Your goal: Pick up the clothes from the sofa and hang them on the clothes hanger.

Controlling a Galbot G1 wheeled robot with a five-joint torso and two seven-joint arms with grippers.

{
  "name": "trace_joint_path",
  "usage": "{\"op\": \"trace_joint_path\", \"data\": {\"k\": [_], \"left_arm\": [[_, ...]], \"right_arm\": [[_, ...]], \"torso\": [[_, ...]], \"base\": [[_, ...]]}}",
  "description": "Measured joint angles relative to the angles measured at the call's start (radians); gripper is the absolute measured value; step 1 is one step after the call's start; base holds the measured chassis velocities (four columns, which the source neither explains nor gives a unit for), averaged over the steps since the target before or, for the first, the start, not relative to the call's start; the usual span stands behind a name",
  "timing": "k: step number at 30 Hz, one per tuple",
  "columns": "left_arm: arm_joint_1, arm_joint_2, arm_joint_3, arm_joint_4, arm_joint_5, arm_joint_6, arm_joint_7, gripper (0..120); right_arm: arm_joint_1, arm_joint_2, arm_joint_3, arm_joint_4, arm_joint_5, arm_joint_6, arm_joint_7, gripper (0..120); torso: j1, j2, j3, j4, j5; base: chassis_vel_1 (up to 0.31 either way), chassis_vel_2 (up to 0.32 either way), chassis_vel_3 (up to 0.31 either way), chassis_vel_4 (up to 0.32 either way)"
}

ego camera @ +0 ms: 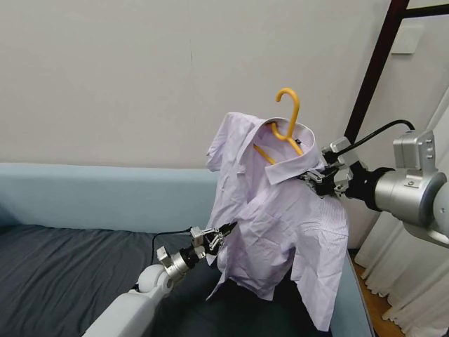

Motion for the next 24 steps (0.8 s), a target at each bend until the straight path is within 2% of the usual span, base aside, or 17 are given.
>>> {"op": "trace_joint_path", "data": {"k": [3,11,14,15,17,19,24], "left_arm": [[0.003,-0.005,-0.003,-0.003,-0.004,-0.004,-0.052,0],[0.028,0.017,0.011,-0.024,0.068,-0.019,-0.055,1],[0.050,0.034,0.003,-0.045,0.096,-0.033,-0.050,12],[0.050,0.034,0.003,-0.045,0.096,-0.033,-0.050,12],[0.077,0.052,-0.012,-0.068,0.114,-0.049,-0.050,23],[0.098,0.063,-0.022,-0.088,0.130,-0.060,-0.060,26],[0.178,0.089,-0.078,-0.157,0.220,-0.070,-0.141,48]], "right_arm": [[0.009,-0.002,0.004,0.005,0.065,0.000,0.028,2],[0.039,-0.002,0.008,0.007,0.212,0.016,0.097,2],[0.066,0.006,0.004,-0.005,0.300,0.035,0.163,2],[0.066,0.006,0.004,-0.005,0.300,0.035,0.163,2],[0.072,0.013,0.003,-0.016,0.347,0.046,0.212,2],[0.072,0.014,0.001,-0.024,0.361,0.052,0.231,2],[0.041,0.015,0.004,-0.057,0.399,0.061,0.305,2]], "torso": [[0.000,0.000,0.000,0.0000,0.0001],[0.000,0.000,0.000,0.0001,0.0001],[0.000,0.000,0.000,0.0000,-0.0001],[0.000,0.000,0.000,0.0000,-0.0001],[0.000,0.000,0.000,0.0004,0.0002],[0.000,0.000,0.000,0.0004,-0.0001],[0.000,0.000,0.000,0.0003,0.0001]], "base": [[0.000,0.000,0.000,0.000],[0.000,0.000,0.000,0.000],[0.000,0.000,0.000,0.000],[0.000,0.000,0.000,0.000],[0.000,0.000,0.000,0.000],[0.000,0.000,0.000,0.000],[0.000,0.000,0.000,0.000]]}}
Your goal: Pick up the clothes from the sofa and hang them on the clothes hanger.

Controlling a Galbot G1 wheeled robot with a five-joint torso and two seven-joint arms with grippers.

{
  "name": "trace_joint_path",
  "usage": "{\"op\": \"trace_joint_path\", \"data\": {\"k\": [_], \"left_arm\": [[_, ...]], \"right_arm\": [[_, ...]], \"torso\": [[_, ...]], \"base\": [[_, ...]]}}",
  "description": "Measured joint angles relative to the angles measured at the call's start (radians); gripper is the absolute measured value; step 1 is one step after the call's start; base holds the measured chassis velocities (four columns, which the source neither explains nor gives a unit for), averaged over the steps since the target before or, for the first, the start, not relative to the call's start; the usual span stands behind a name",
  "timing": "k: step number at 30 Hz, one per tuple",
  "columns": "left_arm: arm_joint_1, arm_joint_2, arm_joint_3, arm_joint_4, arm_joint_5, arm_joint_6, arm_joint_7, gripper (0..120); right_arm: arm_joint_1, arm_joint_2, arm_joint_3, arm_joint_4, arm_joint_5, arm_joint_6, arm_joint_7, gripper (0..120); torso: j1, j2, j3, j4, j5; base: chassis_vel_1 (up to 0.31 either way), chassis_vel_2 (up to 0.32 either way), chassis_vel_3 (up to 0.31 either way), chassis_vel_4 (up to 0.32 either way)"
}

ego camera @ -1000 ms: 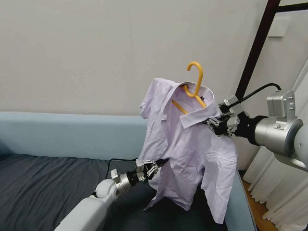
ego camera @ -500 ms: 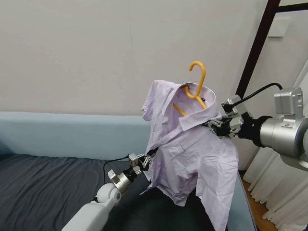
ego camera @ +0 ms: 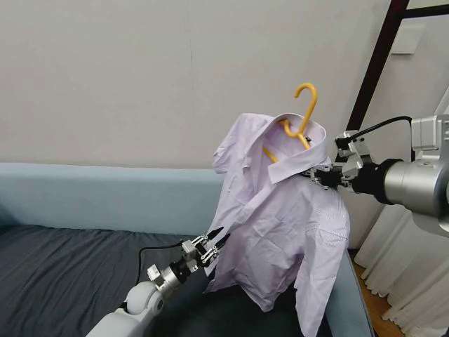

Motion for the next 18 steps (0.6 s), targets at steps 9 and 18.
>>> {"op": "trace_joint_path", "data": {"k": [9,18], "left_arm": [[0.142,0.006,-0.043,-0.064,0.094,-0.029,-0.199,80],[0.204,-0.067,-0.048,0.020,0.157,-0.031,-0.361,100]], "right_arm": [[-0.055,0.020,0.012,-0.056,-0.030,0.039,0.145,2],[0.135,-0.033,0.005,-0.093,-0.035,0.012,0.168,2]], "torso": [[0.000,0.000,0.000,0.0000,0.0001],[0.000,0.000,0.000,0.0000,0.0001]], "base": [[0.000,0.000,0.000,0.000],[0.000,0.000,0.000,0.000]]}}
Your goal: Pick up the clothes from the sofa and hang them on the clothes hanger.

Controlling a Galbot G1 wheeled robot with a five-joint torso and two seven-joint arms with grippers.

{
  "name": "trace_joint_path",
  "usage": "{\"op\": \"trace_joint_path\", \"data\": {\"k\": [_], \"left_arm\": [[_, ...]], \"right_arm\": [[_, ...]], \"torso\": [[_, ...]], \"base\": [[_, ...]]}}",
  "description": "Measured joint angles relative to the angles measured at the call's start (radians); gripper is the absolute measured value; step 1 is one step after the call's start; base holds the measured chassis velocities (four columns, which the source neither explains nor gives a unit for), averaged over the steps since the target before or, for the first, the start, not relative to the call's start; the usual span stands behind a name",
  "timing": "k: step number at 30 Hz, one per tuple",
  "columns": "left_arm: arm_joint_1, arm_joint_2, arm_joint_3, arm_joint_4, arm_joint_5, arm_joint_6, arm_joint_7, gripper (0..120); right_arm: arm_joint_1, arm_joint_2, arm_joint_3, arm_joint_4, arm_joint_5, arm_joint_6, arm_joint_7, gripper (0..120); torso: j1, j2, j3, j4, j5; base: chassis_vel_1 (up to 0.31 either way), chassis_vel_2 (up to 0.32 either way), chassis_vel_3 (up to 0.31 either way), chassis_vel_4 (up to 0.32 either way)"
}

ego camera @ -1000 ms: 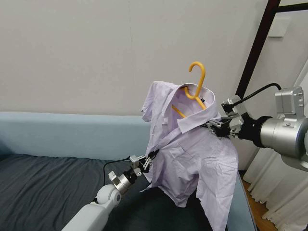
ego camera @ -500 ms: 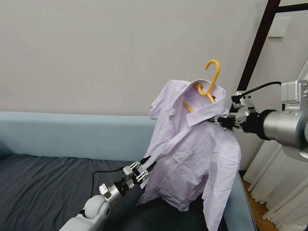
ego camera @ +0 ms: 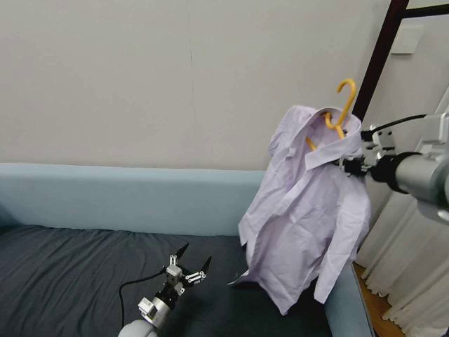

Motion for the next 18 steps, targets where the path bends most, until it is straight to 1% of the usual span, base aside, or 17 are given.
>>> {"op": "trace_joint_path", "data": {"k": [1,3,6,7,8,9,12,13,16,18], "left_arm": [[0.000,0.000,0.000,0.000,0.000,0.000,0.000,100],[0.011,-0.007,0.003,-0.017,0.014,0.000,-0.012,100],[0.014,-0.008,0.004,-0.025,0.021,0.001,-0.023,100],[0.015,-0.008,0.004,-0.035,0.025,0.001,-0.034,100],[0.020,-0.007,0.003,-0.044,0.027,0.002,-0.041,100],[0.020,-0.007,0.003,-0.044,0.027,0.002,-0.041,100],[0.043,-0.002,-0.007,-0.068,0.030,0.003,-0.058,100],[0.043,-0.002,-0.007,-0.068,0.030,0.003,-0.058,100],[0.066,0.007,-0.021,-0.085,0.031,0.001,-0.071,100],[0.071,0.009,-0.025,-0.088,0.030,0.000,-0.075,100]], "right_arm": [[0.000,0.000,0.000,0.000,0.000,0.000,0.000,2],[0.098,-0.012,-0.018,-0.058,0.031,-0.045,-0.003,2],[0.133,-0.021,-0.031,-0.095,0.024,-0.065,-0.015,2],[0.144,-0.028,-0.042,-0.122,-0.007,-0.073,-0.023,2],[0.134,-0.033,-0.047,-0.141,-0.050,-0.075,-0.030,2],[0.134,-0.033,-0.047,-0.141,-0.050,-0.075,-0.030,2],[0.029,-0.037,-0.032,-0.180,-0.239,-0.072,-0.067,2],[0.029,-0.037,-0.032,-0.180,-0.239,-0.072,-0.067,2],[-0.077,-0.037,-0.006,-0.209,-0.378,-0.011,-0.164,2],[-0.093,-0.036,-0.005,-0.217,-0.406,0.007,-0.187,2]], "torso": [[0.000,0.000,0.000,0.0000,0.0000],[0.000,0.000,0.000,-0.0001,-0.0002],[0.000,0.000,0.000,-0.0004,-0.0001],[0.000,0.000,0.000,-0.0004,0.0001],[0.000,0.000,0.000,-0.0003,0.0001],[0.000,0.000,0.000,-0.0003,0.0001],[0.000,0.000,0.000,0.0001,0.0006],[0.000,0.000,0.000,0.0001,0.0006],[0.000,0.000,0.000,-0.0001,0.0004],[0.000,0.000,0.000,0.0001,0.0008]], "base": [[0.000,0.000,0.000,0.000],[0.000,0.000,0.000,0.000],[0.000,0.000,0.000,0.000],[0.000,0.000,0.000,0.000],[0.000,0.000,0.000,0.000],[0.000,0.000,0.000,0.000],[0.000,0.000,0.000,0.000],[0.000,0.000,0.000,0.000],[0.000,0.000,0.000,0.000],[0.000,0.000,0.000,0.000]]}}
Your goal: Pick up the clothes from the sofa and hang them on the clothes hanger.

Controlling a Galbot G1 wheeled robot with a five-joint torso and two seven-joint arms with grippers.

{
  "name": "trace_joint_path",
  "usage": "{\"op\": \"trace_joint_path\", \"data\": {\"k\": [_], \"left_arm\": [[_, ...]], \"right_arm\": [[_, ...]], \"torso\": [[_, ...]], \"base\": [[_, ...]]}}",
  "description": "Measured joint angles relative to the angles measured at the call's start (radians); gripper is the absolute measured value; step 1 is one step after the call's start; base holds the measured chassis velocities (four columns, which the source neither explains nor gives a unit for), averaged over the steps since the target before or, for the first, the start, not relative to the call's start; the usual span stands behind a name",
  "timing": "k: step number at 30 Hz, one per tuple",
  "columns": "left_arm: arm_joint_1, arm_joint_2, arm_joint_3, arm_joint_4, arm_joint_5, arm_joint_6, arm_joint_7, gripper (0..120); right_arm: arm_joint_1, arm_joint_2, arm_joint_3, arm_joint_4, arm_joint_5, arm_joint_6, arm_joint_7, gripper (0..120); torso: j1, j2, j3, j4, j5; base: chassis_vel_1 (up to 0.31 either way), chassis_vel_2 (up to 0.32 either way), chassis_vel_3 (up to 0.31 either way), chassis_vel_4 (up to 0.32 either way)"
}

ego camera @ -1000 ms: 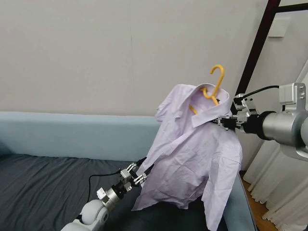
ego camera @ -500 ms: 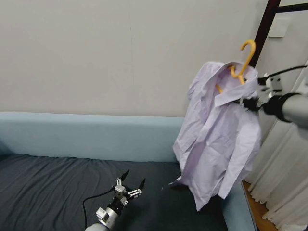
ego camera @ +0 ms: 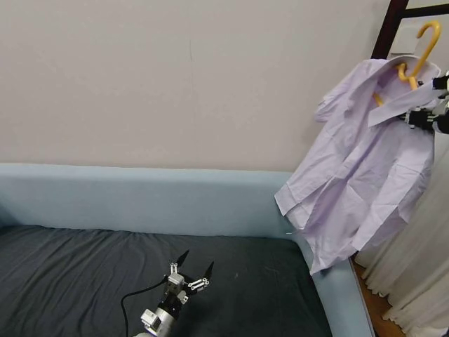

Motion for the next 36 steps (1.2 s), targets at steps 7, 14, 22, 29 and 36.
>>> {"op": "trace_joint_path", "data": {"k": [7,14,22,29,36], "left_arm": [[0.024,0.014,-0.028,-0.003,-0.002,-0.020,-0.016,100],[0.018,0.016,-0.030,-0.002,-0.004,-0.022,-0.031,100],[0.014,0.024,-0.037,0.007,-0.005,-0.021,-0.050,100],[0.000,0.036,-0.042,0.024,-0.009,-0.032,-0.063,100],[-0.024,0.024,-0.031,0.041,-0.009,-0.035,-0.068,100]], "right_arm": [[0.060,0.125,-0.008,-0.134,-0.094,-0.029,0.052,2],[0.090,0.314,-0.027,-0.314,-0.228,-0.082,0.114,2],[0.152,0.433,-0.084,-0.524,-0.412,-0.082,0.123,2],[0.231,0.463,-0.156,-0.600,-0.431,-0.083,0.143,2],[0.420,0.574,-0.301,-0.777,-0.411,-0.083,0.158,2]], "torso": [[0.000,0.000,0.000,-0.0003,-0.0010],[0.000,0.000,0.000,-0.0001,-0.0009],[0.000,0.000,0.000,-0.0001,-0.0008],[0.000,0.000,0.000,-0.0007,-0.0007],[0.000,0.000,0.000,0.0001,-0.0014]], "base": [[0.000,0.000,0.000,0.000],[0.000,0.000,0.000,0.000],[0.000,0.000,0.000,0.000],[0.000,0.000,0.000,0.000],[0.000,0.000,0.000,0.000]]}}
